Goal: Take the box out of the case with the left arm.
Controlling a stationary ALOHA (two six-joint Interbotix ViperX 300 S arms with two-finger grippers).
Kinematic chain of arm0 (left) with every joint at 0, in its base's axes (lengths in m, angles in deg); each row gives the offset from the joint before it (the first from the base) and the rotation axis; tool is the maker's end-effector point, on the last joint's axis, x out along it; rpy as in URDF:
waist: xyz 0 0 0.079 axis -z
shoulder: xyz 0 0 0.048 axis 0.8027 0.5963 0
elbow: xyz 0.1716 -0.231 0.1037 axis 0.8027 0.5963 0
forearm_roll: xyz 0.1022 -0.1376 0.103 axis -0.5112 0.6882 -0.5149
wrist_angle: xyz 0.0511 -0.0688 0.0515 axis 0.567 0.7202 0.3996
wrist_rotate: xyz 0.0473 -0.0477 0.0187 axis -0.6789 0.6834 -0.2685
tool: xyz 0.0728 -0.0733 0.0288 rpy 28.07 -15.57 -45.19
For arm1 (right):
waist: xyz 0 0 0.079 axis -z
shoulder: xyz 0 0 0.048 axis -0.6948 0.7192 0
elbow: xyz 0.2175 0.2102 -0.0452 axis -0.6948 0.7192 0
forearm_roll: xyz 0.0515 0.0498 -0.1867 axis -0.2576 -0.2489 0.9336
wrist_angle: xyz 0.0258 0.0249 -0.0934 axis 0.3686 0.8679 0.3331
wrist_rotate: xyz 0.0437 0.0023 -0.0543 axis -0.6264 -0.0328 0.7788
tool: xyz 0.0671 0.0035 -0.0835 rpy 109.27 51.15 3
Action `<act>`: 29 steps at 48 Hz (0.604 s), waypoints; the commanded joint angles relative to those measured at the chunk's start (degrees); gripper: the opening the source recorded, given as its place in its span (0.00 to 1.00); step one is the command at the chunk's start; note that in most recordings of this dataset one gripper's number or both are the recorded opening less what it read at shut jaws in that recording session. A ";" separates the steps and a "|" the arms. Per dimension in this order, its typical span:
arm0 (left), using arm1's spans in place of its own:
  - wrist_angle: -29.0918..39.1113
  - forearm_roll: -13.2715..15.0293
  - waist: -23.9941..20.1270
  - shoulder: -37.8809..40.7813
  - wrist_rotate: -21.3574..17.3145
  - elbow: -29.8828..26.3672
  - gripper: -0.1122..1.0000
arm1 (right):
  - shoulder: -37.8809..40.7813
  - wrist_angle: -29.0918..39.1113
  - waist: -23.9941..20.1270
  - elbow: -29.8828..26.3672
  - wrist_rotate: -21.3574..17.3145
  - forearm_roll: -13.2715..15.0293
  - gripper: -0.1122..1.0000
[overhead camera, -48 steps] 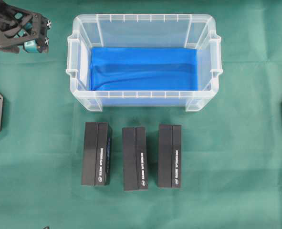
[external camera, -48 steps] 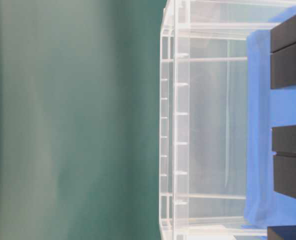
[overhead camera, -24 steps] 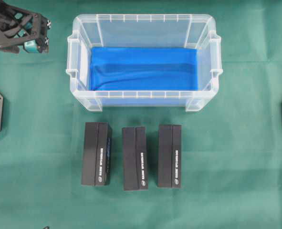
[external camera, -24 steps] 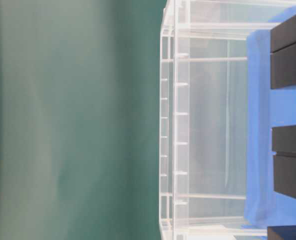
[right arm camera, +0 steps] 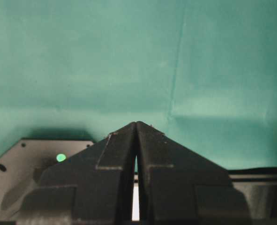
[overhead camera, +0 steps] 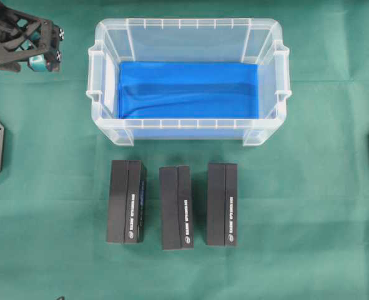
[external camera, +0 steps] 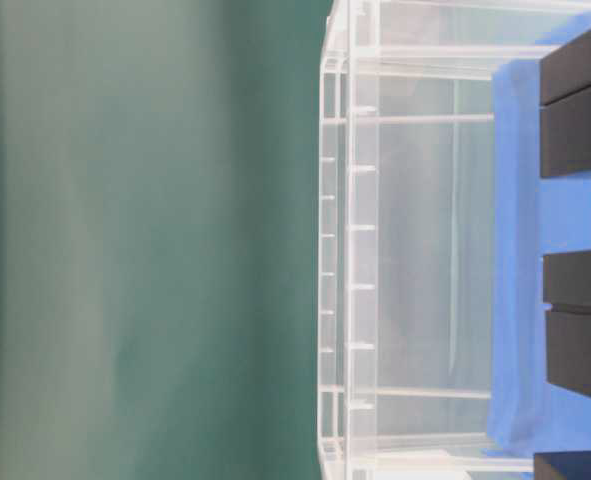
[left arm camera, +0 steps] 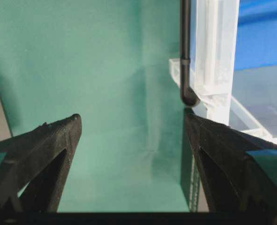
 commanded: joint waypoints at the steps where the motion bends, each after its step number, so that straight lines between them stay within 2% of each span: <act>1: 0.00 0.09 0.26 -0.53 0.09 -1.05 0.88 | 0.00 -0.18 0.09 -0.62 -0.18 0.09 0.10; 29: -0.35 0.09 0.26 -0.53 0.26 -1.05 0.88 | 0.00 -0.18 0.09 -0.62 -0.18 0.09 0.10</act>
